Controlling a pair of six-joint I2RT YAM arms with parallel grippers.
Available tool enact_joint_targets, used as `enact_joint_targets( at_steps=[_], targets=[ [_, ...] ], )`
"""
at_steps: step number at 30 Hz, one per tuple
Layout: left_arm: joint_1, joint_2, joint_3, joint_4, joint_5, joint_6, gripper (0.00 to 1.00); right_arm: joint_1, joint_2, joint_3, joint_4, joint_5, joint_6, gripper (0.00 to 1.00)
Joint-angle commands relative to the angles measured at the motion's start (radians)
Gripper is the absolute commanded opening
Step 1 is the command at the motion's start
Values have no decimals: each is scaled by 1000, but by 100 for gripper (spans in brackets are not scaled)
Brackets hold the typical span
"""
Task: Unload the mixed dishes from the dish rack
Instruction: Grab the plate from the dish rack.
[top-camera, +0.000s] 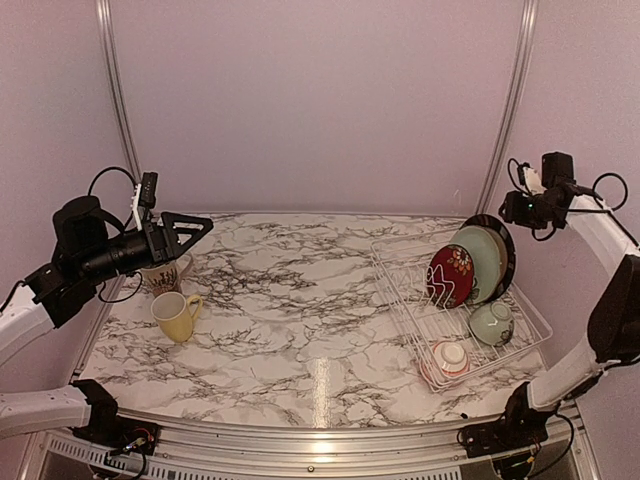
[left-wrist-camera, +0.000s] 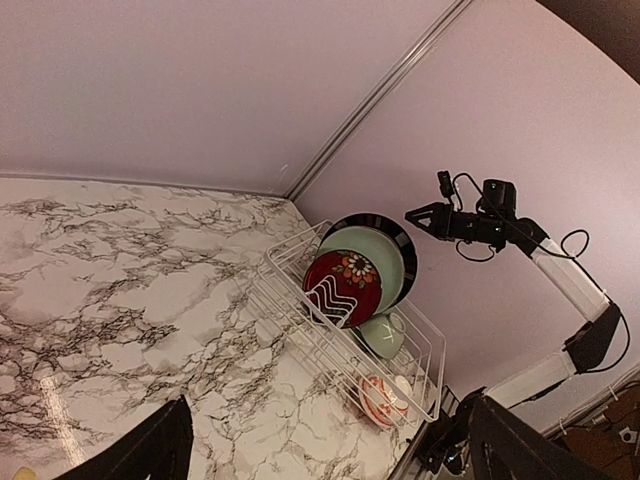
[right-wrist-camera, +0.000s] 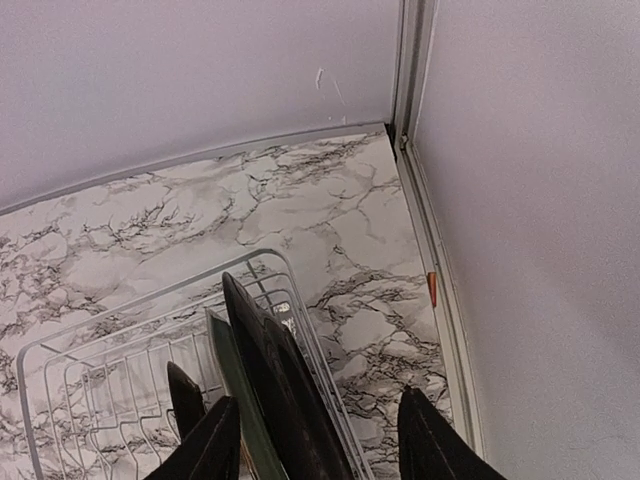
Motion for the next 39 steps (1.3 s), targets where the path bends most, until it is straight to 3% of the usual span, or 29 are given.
enact_joint_targets(
  at_steps=[1,6,13,25,35,39],
  targets=[
    [-4,7,35,31,27,-6,99,2,55,49,-88,-2,-24,51],
    [-5,-2,30,27,26,-4,99,2,108,57,-124,-59,-25,46],
    [-5,-26,27,1,16,5,99,2,125,57,-106,-22,-25,26],
    [-5,5,45,0,23,14,99,2,208,75,-121,-103,-52,23],
    [-5,1,41,0,16,13,99,13,124,125,-107,-41,-75,0],
    [-5,5,42,8,18,10,99,50,84,117,-85,54,-113,0]
  ],
)
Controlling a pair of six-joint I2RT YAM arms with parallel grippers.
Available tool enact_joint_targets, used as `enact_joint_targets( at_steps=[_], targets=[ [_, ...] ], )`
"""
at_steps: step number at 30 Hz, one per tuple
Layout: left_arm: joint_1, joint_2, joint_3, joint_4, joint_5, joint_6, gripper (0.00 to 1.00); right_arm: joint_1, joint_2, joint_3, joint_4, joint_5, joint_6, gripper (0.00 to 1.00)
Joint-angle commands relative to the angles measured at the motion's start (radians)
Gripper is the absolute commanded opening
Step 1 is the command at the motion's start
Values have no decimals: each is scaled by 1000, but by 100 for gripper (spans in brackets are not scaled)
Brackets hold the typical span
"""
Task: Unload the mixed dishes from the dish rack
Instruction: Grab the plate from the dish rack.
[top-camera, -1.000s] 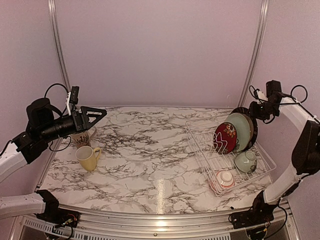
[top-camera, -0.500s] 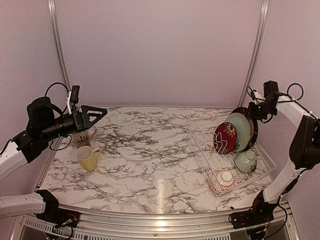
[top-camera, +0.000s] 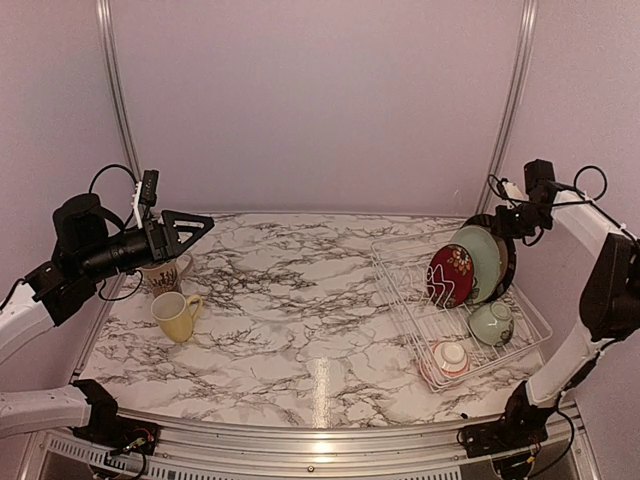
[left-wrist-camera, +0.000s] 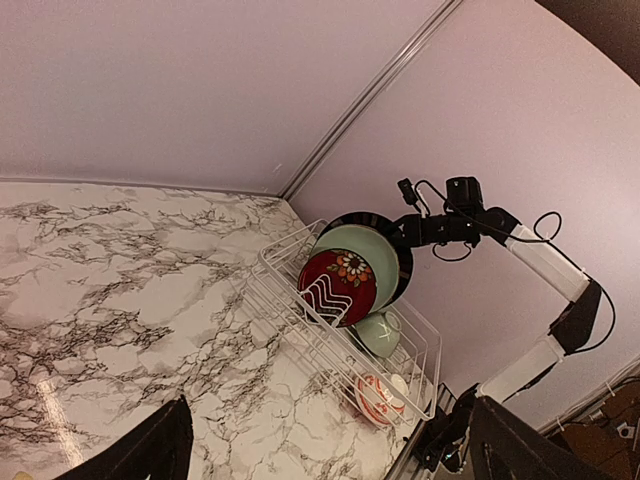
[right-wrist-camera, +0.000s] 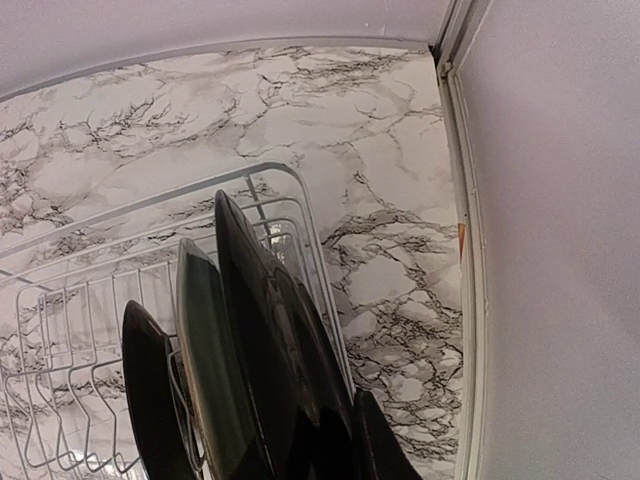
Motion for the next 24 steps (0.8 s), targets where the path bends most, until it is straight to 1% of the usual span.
enact_joint_targets(
  at_steps=[1,3,6,7,8,9,14,15,18,21,24],
  targets=[
    [-3,-3,29,8,3,6,99,34,-93,55,37,107,12,0],
    [-3,0,29,8,6,6,99,47,-104,48,48,150,1,0],
    [-3,0,29,7,8,3,99,60,-106,45,49,164,-3,0],
    [-3,-2,29,7,8,2,99,60,-103,46,47,182,5,8],
    [-3,-4,28,6,7,2,99,61,-99,46,44,203,14,19],
    [-3,-5,27,6,6,3,99,60,-96,48,40,202,16,25],
    [-3,-9,27,2,5,7,99,59,-61,58,11,192,18,28],
    [-3,-10,28,1,6,8,99,60,-56,65,2,197,20,29],
    [-3,-8,32,-2,6,14,99,59,-50,73,-14,201,23,38],
    [-3,-4,37,-8,6,22,99,46,-35,78,-40,190,23,39],
    [-3,-3,39,-10,7,26,99,34,-13,76,-66,183,20,33]
  ],
)
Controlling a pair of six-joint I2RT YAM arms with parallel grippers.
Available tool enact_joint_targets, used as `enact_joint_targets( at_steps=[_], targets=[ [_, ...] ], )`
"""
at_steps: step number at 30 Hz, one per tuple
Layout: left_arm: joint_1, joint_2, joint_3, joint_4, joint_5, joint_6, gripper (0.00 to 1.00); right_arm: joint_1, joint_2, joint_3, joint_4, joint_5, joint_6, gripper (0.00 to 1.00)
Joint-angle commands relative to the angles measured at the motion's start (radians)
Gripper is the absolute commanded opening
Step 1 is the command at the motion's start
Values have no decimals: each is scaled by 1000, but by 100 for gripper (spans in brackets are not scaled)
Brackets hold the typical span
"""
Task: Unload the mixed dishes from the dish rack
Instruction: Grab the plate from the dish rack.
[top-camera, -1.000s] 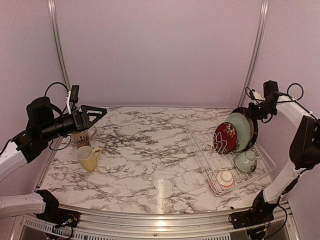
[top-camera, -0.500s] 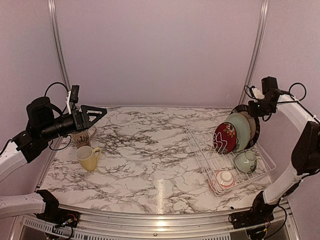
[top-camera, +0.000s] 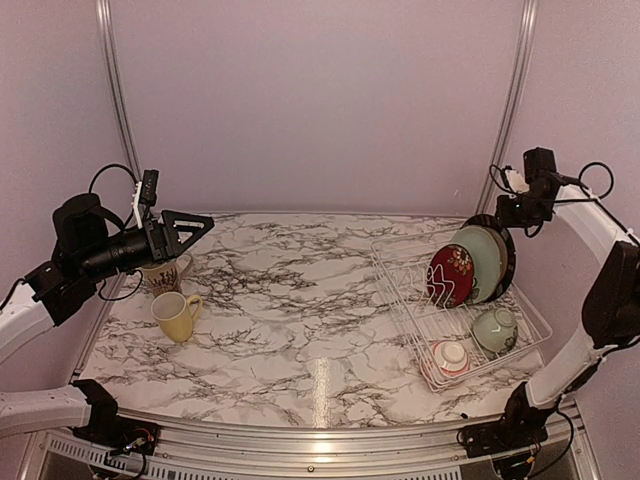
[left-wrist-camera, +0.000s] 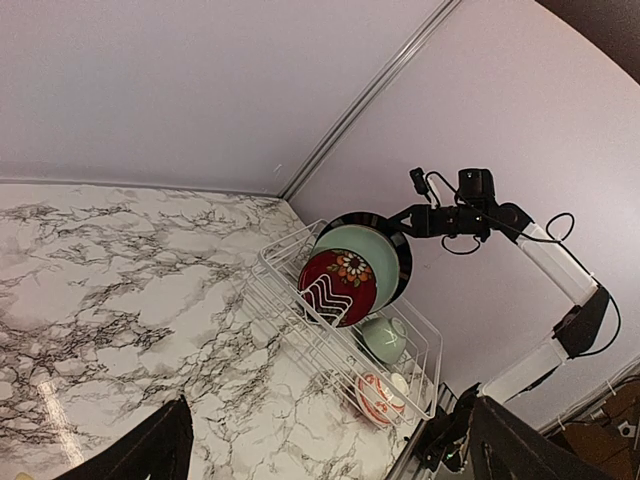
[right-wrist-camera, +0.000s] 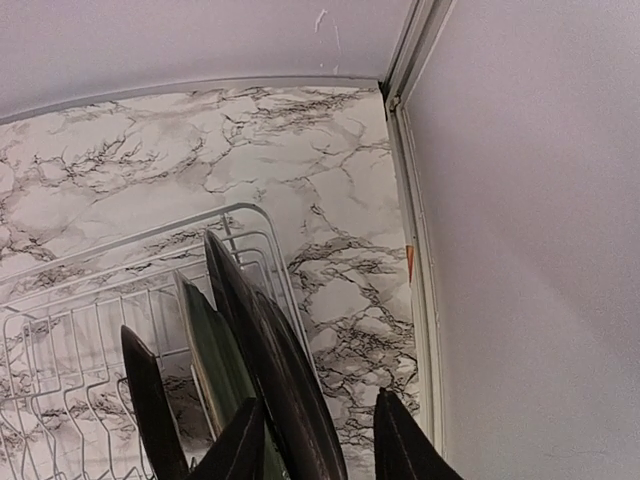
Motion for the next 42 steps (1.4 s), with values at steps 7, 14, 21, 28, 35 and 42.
enact_joint_targets(
  at_steps=[7,14,21,28,35,42],
  targets=[
    [-3,-4,41,-14,10,29,99,-19,80,65,-103,-48,-13,31],
    [-3,-5,41,-23,6,37,99,-19,110,82,-133,-58,-37,26],
    [-3,-3,41,-29,2,41,99,-3,121,87,-126,-69,-60,23],
    [-3,-5,45,-31,-1,39,99,17,104,87,-112,5,-67,0],
    [-3,1,51,-30,-1,41,99,31,49,100,-85,92,-52,0],
    [-4,10,50,-25,-1,39,99,46,-50,87,-27,152,-76,0]
  ],
)
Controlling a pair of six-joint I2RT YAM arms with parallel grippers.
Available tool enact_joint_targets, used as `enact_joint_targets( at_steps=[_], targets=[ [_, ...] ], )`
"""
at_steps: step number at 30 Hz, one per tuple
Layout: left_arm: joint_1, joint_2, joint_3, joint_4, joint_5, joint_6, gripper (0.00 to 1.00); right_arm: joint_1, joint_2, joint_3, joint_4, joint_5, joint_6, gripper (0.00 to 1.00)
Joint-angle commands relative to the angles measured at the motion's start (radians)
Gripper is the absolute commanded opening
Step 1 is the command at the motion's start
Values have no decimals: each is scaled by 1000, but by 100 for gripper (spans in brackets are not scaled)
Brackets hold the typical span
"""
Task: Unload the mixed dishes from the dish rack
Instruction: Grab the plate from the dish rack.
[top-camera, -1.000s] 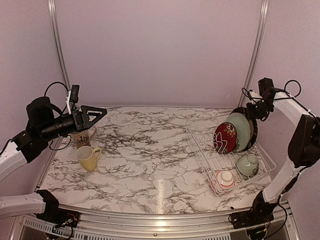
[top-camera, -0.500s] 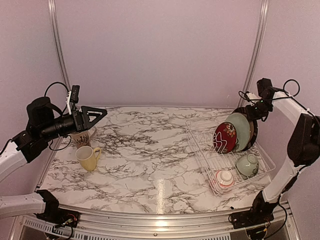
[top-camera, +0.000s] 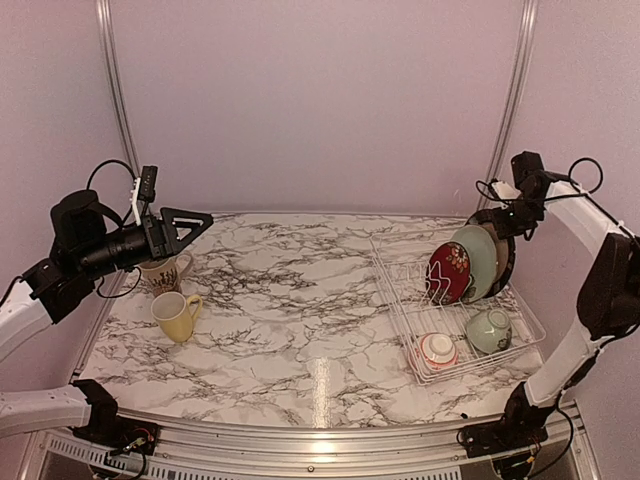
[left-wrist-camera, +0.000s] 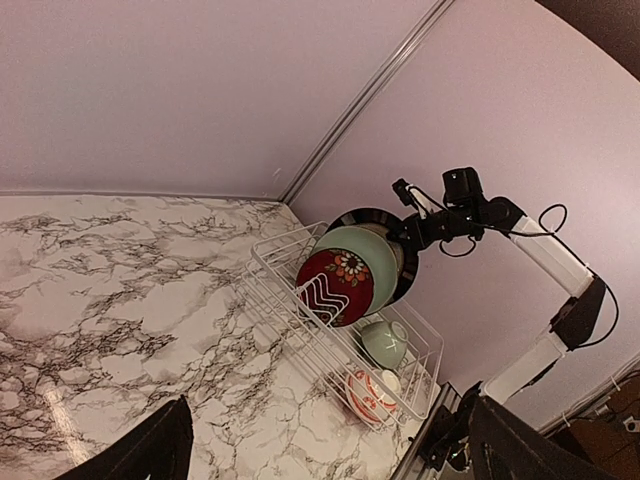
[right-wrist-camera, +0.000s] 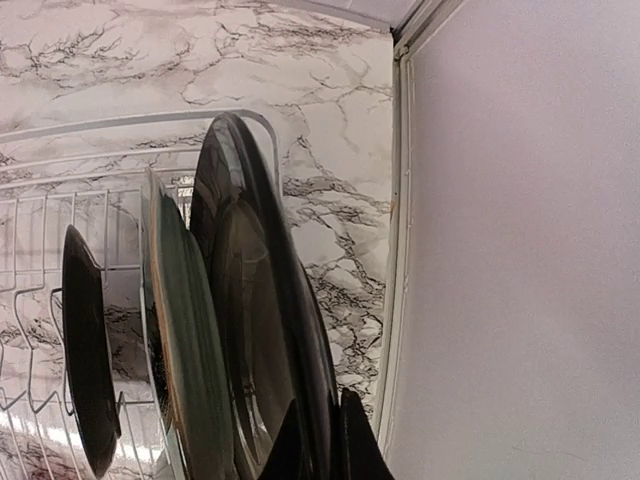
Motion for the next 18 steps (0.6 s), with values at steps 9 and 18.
enact_joint_targets(
  at_steps=[9,18],
  targets=[
    [-3,5,47,-37,-5,22,99,40,-206,46,120,177,123,0],
    [-3,20,42,-23,-10,4,99,75,-310,50,140,316,155,0]
  ],
)
